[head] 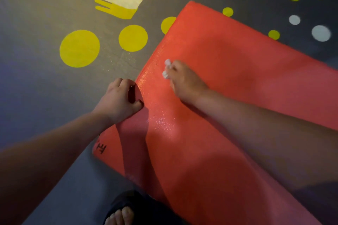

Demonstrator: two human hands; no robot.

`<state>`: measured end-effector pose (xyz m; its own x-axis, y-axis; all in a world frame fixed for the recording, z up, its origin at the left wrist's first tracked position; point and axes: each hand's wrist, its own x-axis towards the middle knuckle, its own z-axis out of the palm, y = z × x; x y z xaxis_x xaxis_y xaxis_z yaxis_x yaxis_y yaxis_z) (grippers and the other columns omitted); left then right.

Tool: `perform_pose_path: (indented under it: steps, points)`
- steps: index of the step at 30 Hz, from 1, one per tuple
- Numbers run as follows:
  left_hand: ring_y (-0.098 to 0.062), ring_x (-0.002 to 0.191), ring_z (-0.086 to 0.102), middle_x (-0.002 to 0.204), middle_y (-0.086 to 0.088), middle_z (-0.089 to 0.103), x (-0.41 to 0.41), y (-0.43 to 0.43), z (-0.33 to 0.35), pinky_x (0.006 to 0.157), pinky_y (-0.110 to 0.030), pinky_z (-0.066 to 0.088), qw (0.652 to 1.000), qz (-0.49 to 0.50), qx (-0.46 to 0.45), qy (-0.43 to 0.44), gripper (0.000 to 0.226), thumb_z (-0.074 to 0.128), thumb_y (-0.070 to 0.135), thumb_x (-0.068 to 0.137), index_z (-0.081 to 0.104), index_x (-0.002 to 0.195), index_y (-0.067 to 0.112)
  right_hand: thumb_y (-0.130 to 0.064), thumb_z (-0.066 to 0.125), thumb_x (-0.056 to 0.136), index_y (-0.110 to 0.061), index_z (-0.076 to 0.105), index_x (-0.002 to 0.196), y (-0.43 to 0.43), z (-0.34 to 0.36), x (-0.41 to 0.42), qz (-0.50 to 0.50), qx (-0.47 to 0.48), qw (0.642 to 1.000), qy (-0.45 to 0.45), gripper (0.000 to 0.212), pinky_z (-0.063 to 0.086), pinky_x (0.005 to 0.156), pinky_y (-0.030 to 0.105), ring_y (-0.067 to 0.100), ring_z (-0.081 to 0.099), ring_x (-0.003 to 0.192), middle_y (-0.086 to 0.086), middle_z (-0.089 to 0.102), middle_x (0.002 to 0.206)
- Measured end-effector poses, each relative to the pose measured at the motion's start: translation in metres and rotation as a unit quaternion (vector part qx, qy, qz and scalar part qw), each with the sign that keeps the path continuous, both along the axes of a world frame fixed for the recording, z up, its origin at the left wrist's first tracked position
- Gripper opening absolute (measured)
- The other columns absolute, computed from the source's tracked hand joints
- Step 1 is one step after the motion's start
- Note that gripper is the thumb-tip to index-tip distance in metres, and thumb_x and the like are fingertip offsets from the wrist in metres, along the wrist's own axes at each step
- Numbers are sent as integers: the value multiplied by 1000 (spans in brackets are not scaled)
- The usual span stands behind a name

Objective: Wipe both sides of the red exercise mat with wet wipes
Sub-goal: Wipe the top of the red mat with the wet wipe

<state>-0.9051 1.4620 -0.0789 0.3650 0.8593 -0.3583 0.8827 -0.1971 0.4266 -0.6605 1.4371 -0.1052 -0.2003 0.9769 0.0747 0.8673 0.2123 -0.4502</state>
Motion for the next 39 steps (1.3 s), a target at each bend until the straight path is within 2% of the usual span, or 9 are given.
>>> perform_pose_path:
  steps: [3,5,8,15,20,25,28,33,39]
  points:
    - [-27,125,46,120,-6,51,-1,1,-1,106,-36,40,1000,2,-6,-14,62,78,36,74,54,129,18,-19,43,100,-7,61,113,4,14,12,107,-12,994,-36,26,52,78,36,25,61,91,11,59,110]
    - [-28,123,47,120,-7,52,-3,2,-3,105,-33,38,1000,-5,-6,-23,62,79,33,74,55,129,17,-27,40,105,-15,61,101,33,18,37,-9,42,997,-58,24,53,74,34,22,64,82,8,64,104]
    - [-28,121,47,120,-7,52,-6,4,-4,104,-34,39,999,-21,-3,-33,61,80,33,74,56,128,16,-13,47,97,-8,61,106,63,12,58,-193,-13,979,-66,18,46,83,32,32,57,103,17,57,116]
    - [-27,118,45,119,-6,53,-13,11,-5,102,-32,36,998,-52,-5,-21,62,78,40,75,56,129,16,-17,45,98,2,62,114,41,3,1,159,28,986,-37,30,50,80,39,34,59,93,18,58,99]
    - [-28,118,47,122,-6,56,-18,12,-5,104,-39,39,997,-73,-1,-8,72,61,58,73,57,132,17,-25,35,99,2,63,101,100,4,40,-139,-1,989,-49,39,42,82,42,39,57,96,22,57,103]
    - [-28,112,50,120,-2,58,-31,11,1,101,-36,39,994,-106,1,4,72,49,58,78,54,141,23,-5,47,88,-2,63,97,62,12,-24,72,-28,997,-1,19,45,74,34,34,60,91,19,59,102]
    - [-31,105,53,111,-3,59,-31,8,2,97,-32,37,993,-115,22,-8,67,45,46,79,58,139,20,-19,41,97,2,62,102,36,11,-35,219,-11,976,0,30,49,71,40,36,59,84,20,58,97]
    - [-33,108,50,109,-10,59,-29,-5,10,95,-33,39,996,-66,45,26,59,43,36,79,65,130,15,-17,43,100,4,64,103,69,-1,0,-40,42,998,-13,30,52,75,46,38,61,85,20,59,92]
    - [-37,105,50,104,-15,60,-24,-54,18,93,-44,41,996,-10,74,52,43,48,29,81,62,116,10,-30,27,96,-4,64,113,-41,8,-44,52,-22,996,72,48,48,89,32,28,58,102,11,62,108]
